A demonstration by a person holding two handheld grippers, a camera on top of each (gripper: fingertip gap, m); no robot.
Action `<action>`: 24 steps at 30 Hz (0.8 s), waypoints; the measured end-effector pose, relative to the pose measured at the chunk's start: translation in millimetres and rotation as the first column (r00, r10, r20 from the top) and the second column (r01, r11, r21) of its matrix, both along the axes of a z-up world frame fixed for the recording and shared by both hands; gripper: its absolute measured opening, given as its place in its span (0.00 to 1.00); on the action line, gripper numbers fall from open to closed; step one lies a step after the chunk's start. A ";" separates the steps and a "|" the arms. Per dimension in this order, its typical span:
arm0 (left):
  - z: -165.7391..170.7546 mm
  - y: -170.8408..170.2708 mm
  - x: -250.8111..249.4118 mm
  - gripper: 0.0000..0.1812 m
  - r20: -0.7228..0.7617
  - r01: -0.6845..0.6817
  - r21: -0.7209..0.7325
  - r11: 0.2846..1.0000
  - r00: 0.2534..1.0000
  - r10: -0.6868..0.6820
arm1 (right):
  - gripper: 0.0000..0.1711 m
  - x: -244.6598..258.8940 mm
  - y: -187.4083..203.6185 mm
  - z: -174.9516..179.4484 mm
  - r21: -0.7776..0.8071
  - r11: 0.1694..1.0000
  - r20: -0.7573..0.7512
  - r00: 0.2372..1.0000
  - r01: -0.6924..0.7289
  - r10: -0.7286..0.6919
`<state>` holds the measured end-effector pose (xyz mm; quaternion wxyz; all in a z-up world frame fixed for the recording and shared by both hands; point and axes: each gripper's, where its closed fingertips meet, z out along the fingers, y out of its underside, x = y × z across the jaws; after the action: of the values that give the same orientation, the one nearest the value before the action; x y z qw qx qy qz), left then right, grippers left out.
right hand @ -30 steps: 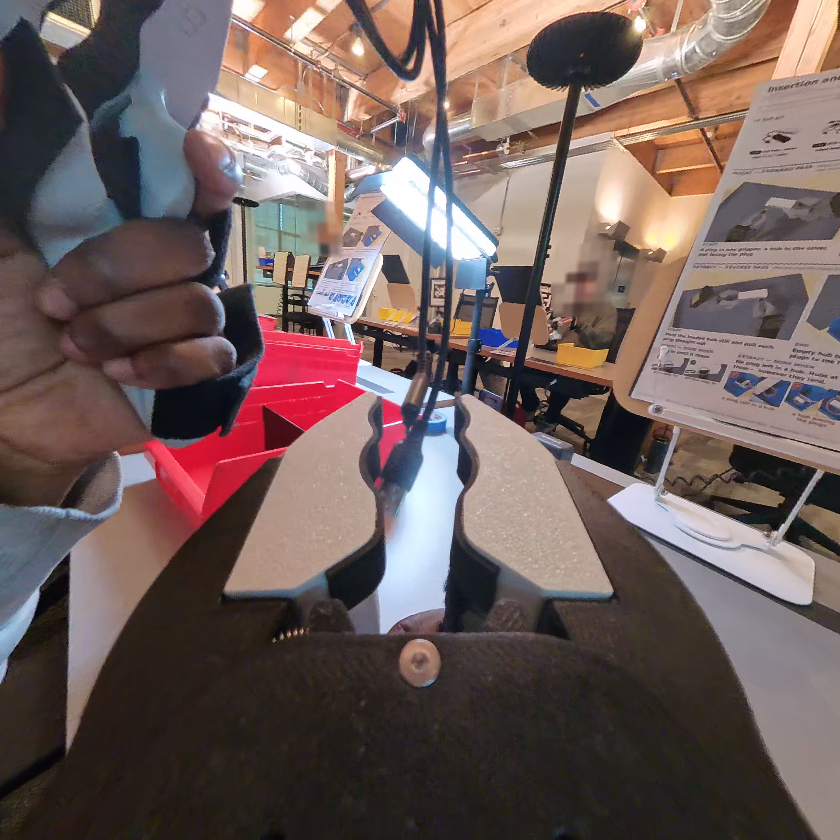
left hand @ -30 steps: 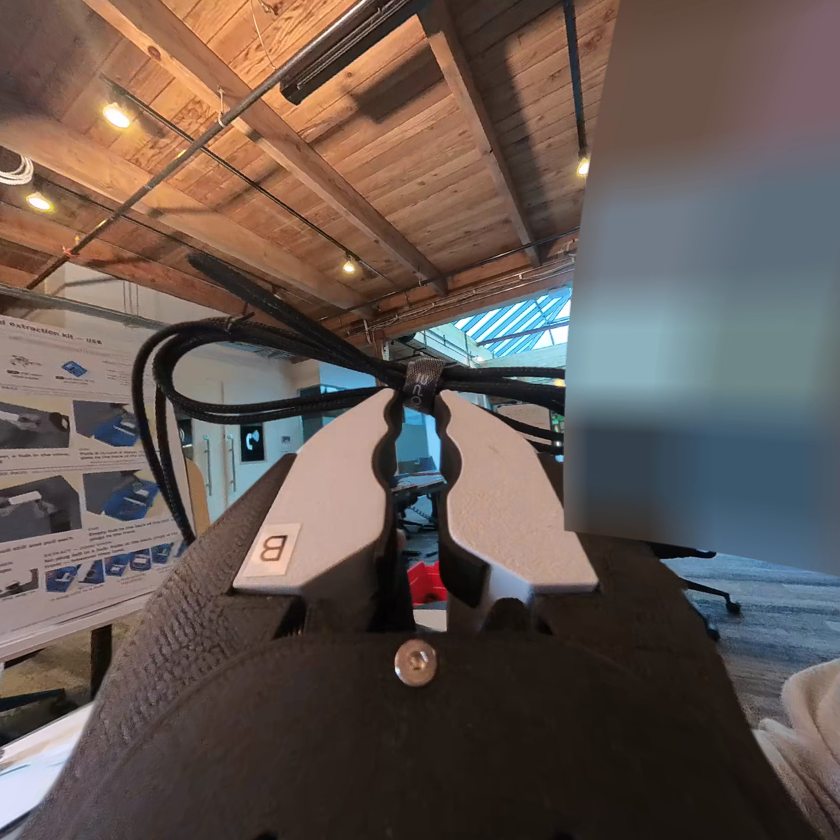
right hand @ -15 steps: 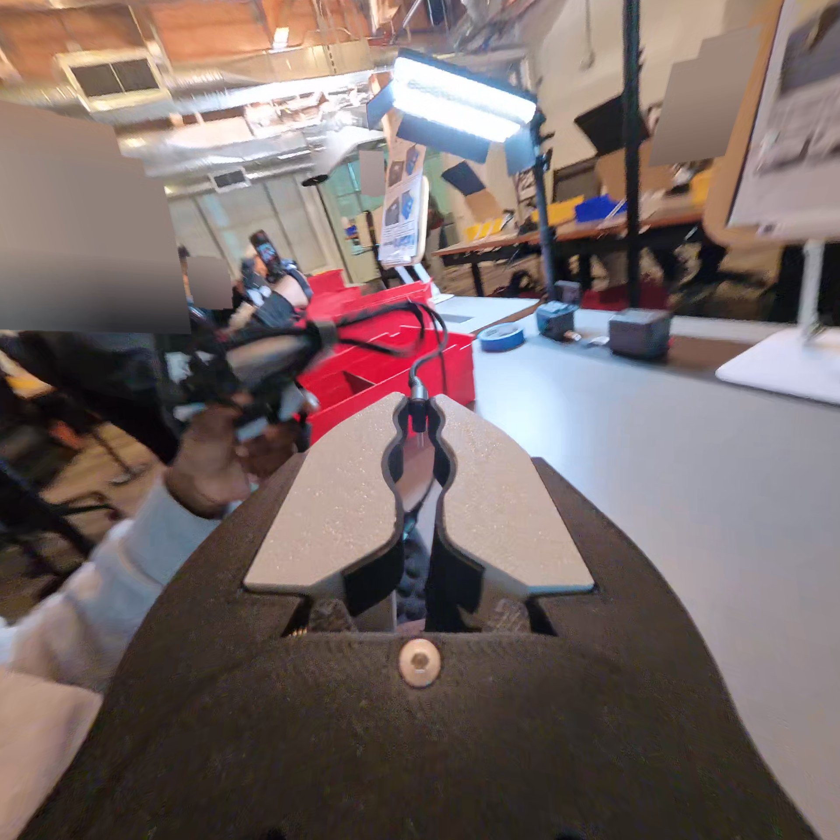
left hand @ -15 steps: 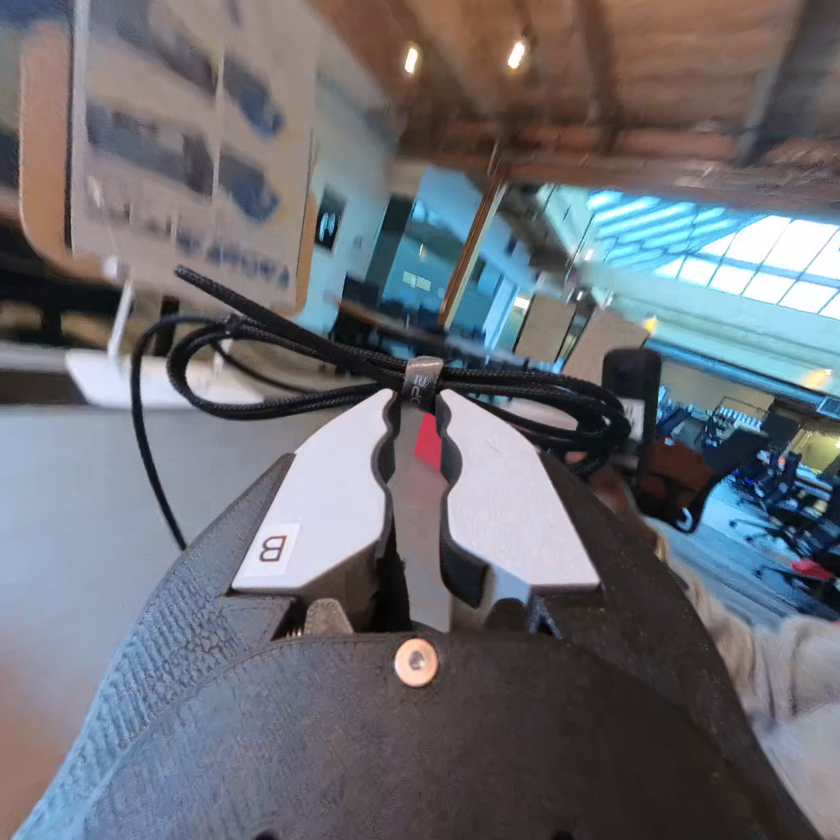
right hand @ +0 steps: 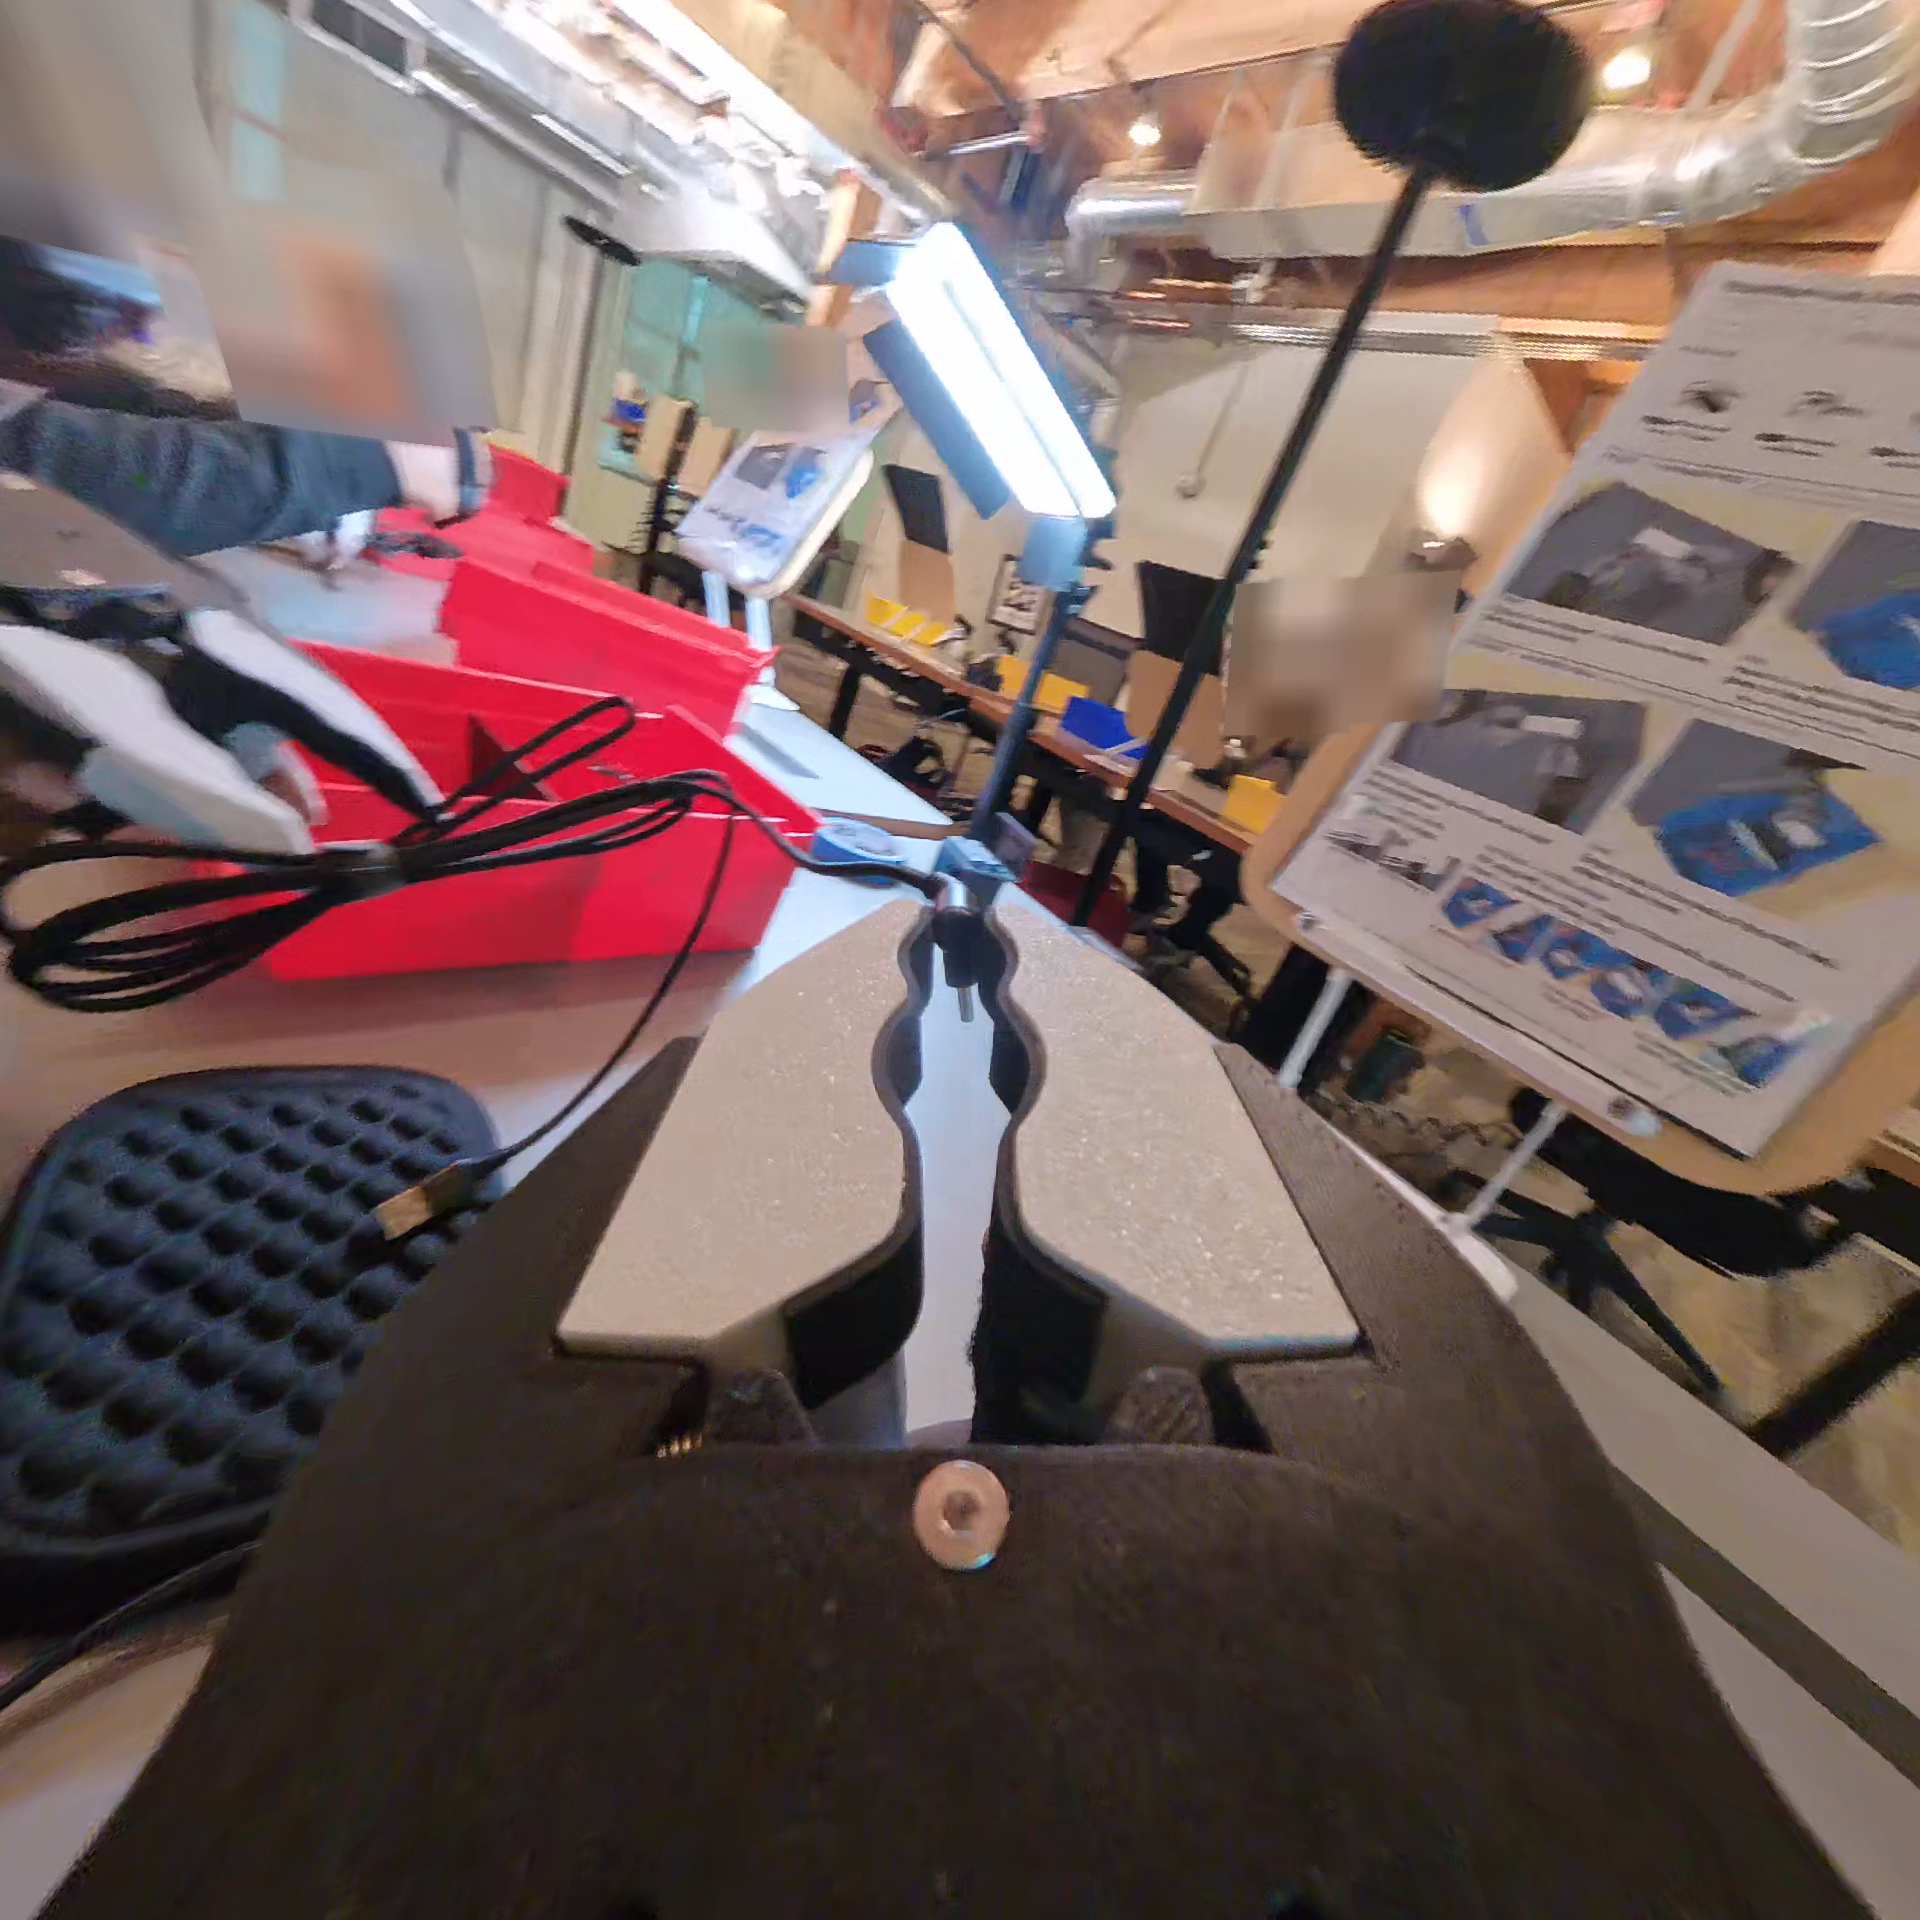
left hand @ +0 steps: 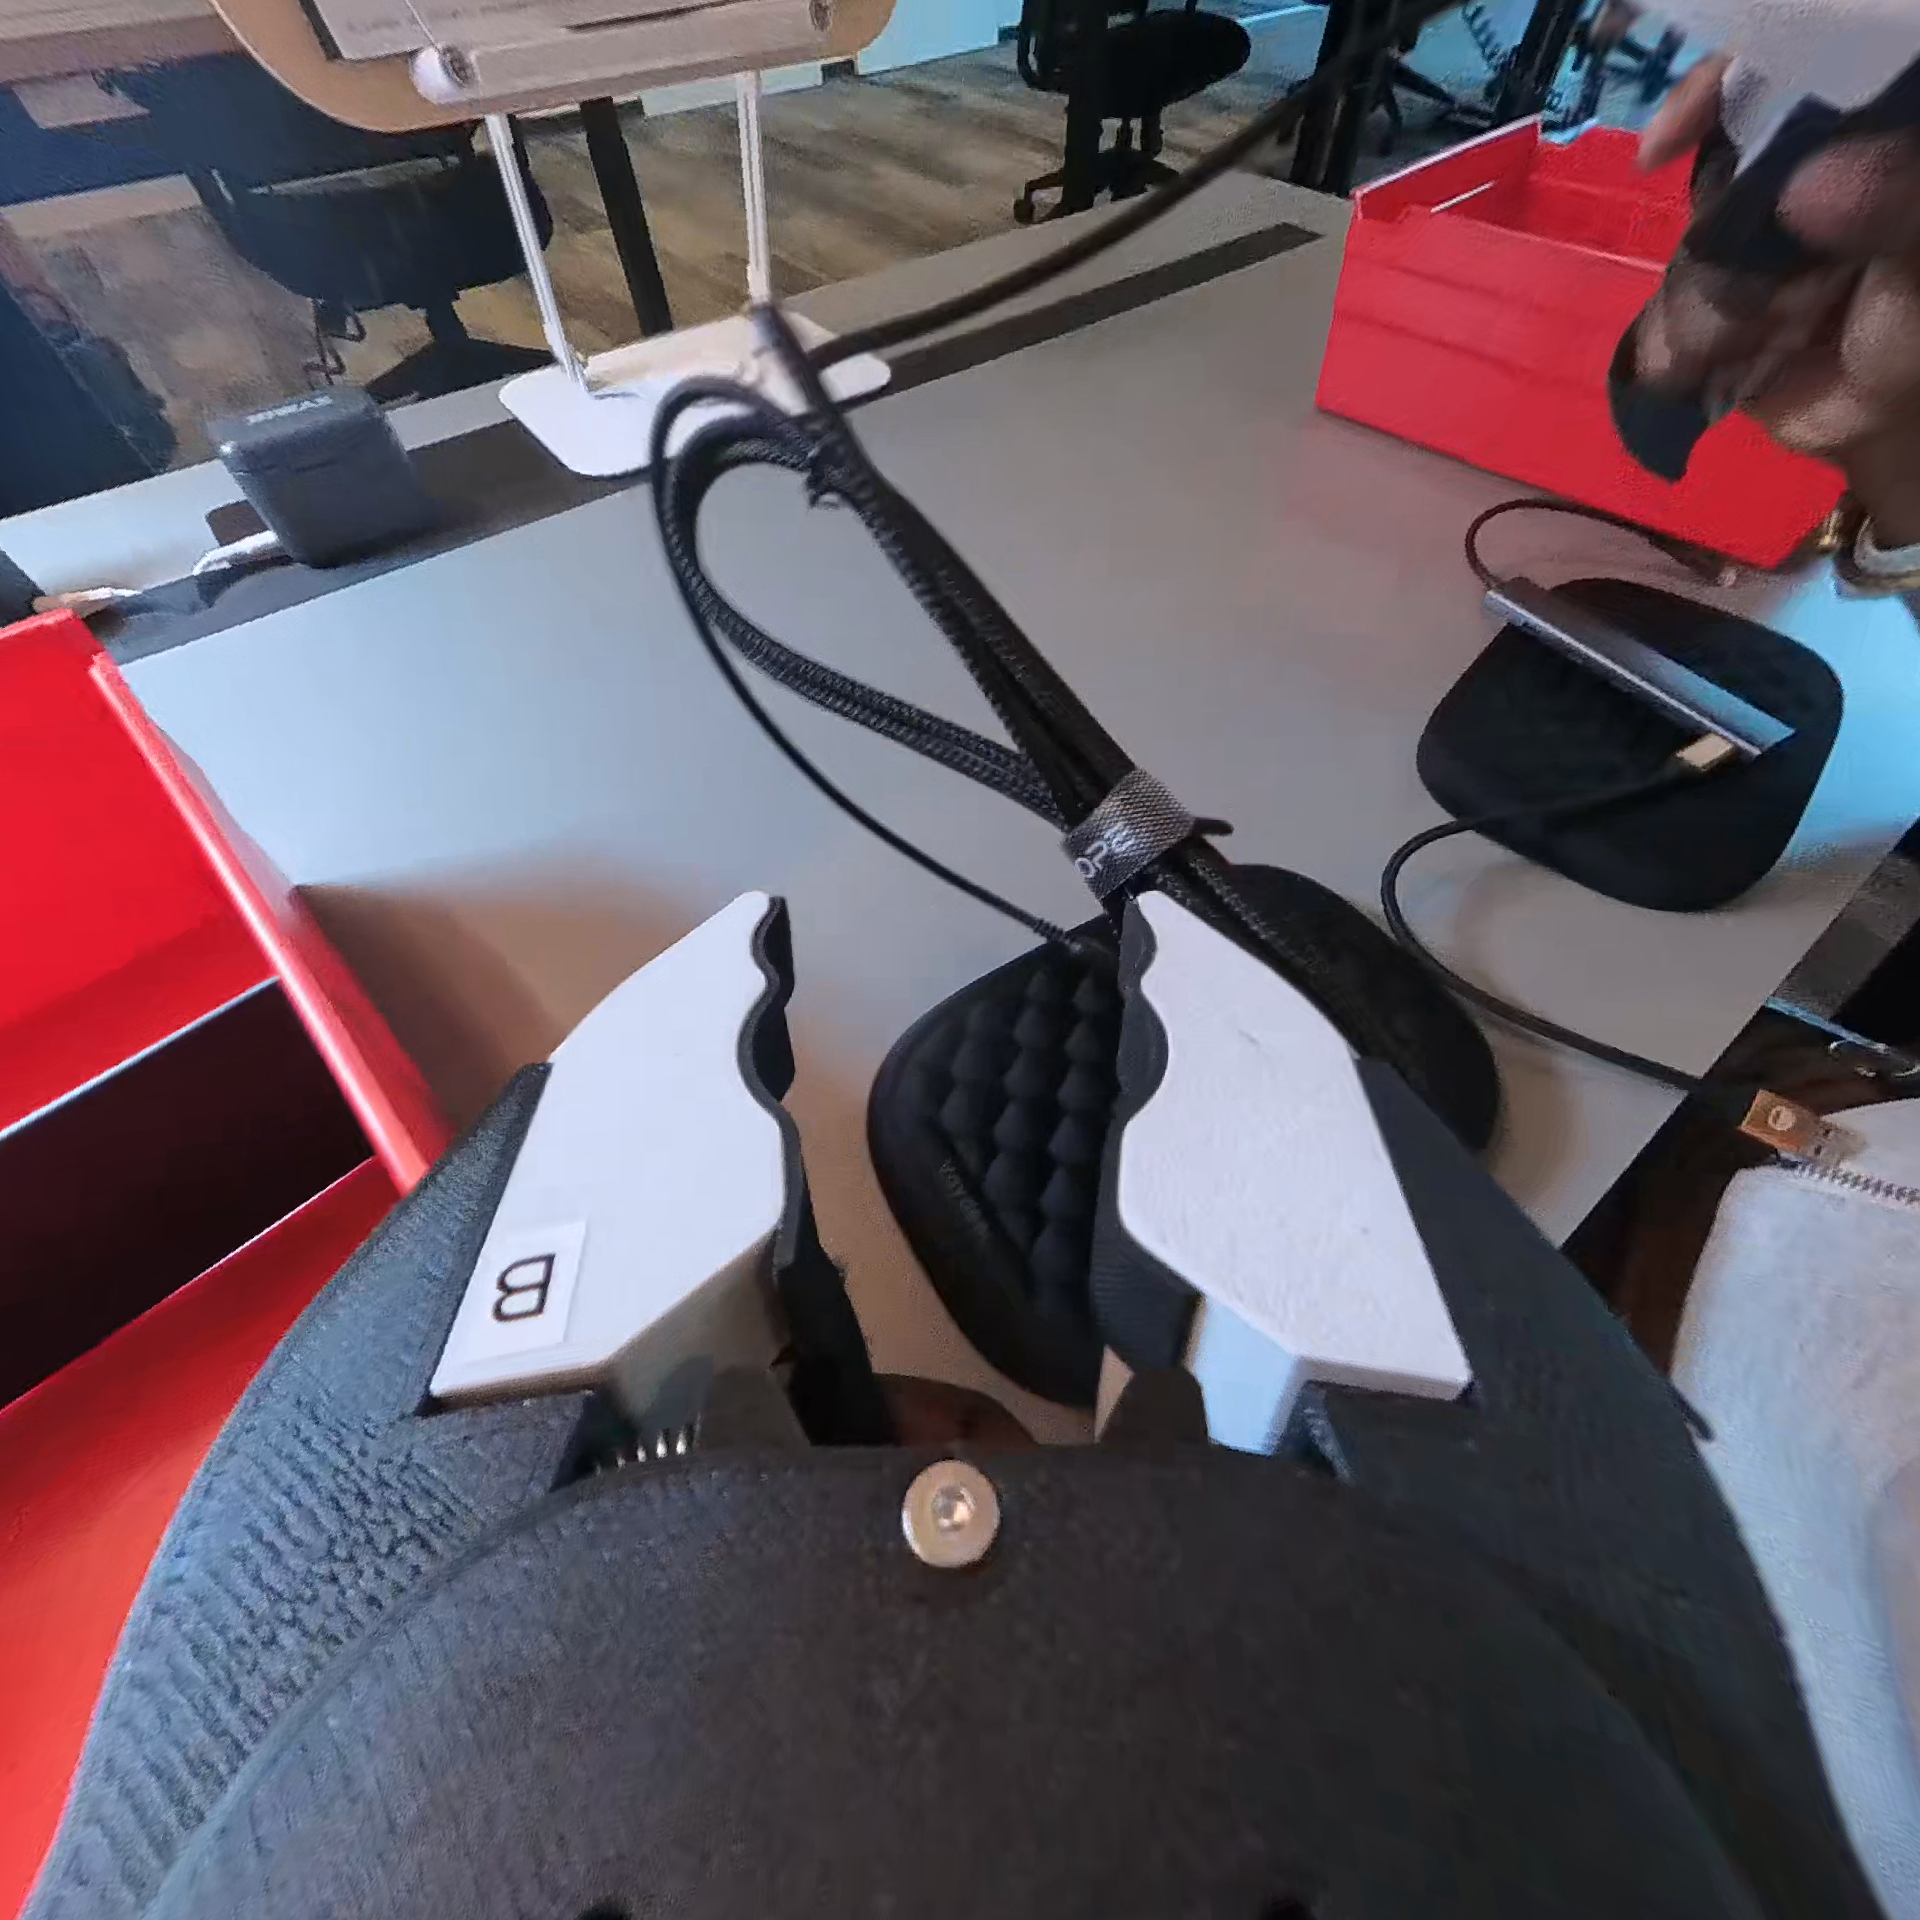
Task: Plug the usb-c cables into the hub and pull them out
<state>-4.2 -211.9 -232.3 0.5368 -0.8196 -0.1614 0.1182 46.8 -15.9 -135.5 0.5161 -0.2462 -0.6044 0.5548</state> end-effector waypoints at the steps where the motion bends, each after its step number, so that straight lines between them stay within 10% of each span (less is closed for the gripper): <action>1: -0.1 -2.2 0.1 0.34 -0.011 0.001 0.002 1.000 1.000 -0.001 | 0.04 -2.2 8.9 3.0 -0.007 1.000 -0.009 1.000 0.029 -0.029; 8: -11.1 -31.9 -17.1 0.30 -0.151 -0.144 -0.134 0.980 0.981 0.124 | 0.04 -6.4 50.9 22.3 -0.040 0.981 -0.066 0.979 0.191 -0.194; 13: 31.0 -14.5 -4.0 0.25 -0.163 -0.105 0.156 0.982 0.978 0.131 | 0.04 -5.2 22.6 4.8 0.080 0.991 -0.056 0.993 0.106 -0.102; 18: 67.5 53.3 59.7 0.21 0.244 0.050 0.651 0.757 0.931 -0.271 | 0.04 11.6 -14.2 -7.2 0.310 0.942 -0.213 0.975 0.128 -0.063; 24: 48.3 108.5 79.5 0.21 0.519 -0.073 0.745 0.663 0.688 -0.507 | 0.04 43.2 -58.6 -29.8 0.687 0.644 -0.465 0.885 0.337 0.033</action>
<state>75.3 -103.4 -184.0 0.7211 -0.5382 -0.2735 -0.3399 90.0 -74.6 -165.3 0.7384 0.0690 -0.6230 0.2487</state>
